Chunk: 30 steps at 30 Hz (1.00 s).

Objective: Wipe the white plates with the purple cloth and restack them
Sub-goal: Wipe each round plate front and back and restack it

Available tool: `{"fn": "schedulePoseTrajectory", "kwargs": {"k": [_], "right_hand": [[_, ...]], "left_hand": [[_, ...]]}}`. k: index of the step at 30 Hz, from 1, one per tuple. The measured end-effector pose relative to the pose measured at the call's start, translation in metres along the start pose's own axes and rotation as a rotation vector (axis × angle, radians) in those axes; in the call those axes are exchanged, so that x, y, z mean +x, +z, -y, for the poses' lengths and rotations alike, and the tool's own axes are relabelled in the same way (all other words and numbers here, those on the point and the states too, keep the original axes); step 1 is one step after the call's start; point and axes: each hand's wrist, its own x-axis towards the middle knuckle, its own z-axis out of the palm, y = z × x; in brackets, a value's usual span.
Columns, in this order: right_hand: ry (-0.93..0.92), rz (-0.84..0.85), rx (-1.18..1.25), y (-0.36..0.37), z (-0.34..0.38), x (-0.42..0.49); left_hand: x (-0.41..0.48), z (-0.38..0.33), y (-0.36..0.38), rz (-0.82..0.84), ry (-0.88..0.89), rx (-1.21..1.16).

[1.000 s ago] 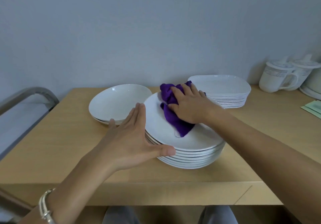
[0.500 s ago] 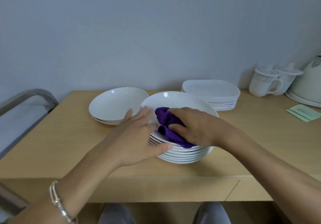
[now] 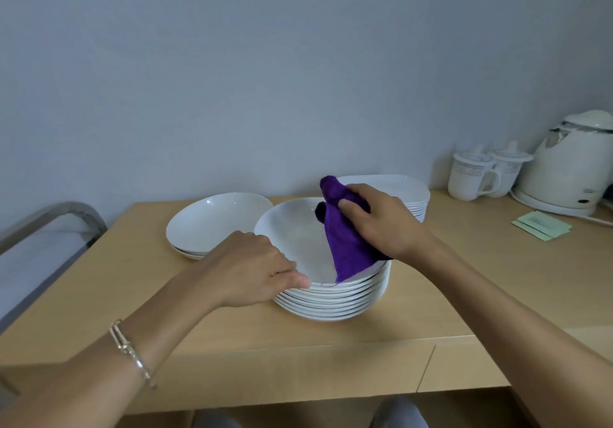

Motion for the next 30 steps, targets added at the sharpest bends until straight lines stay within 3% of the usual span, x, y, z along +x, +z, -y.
{"fn": "schedulePoseTrajectory", "kwargs": {"k": [4,7,10,15,20,24,27,30], "right_hand": [[0.004,-0.032,0.047,-0.008,0.0,-0.002],[0.016,-0.034,0.06,-0.008,-0.002,-0.001],[0.024,-0.019,0.06,-0.005,-0.004,0.0],[0.009,-0.039,0.088,-0.005,0.0,0.002],[-0.039,-0.207,0.203,-0.026,0.014,0.002],[-0.121,-0.346,0.366,-0.042,0.029,0.002],[-0.215,-0.473,0.443,-0.047,0.044,0.001],[-0.307,-0.592,0.432,-0.053,0.058,0.002]], "left_hand": [[0.001,-0.007,-0.007,-0.038,0.032,0.137],[-0.001,-0.01,-0.011,0.032,0.043,-0.061],[0.001,-0.007,-0.004,0.068,0.107,-0.063],[0.005,0.001,0.026,-0.455,0.389,0.135],[0.008,-0.003,0.025,-0.718,0.445,0.145],[0.02,-0.01,0.005,-0.934,0.363,-0.009],[0.028,-0.016,-0.011,-0.985,0.184,-0.182],[0.034,-0.024,-0.041,-0.983,-0.061,-0.54]]}}
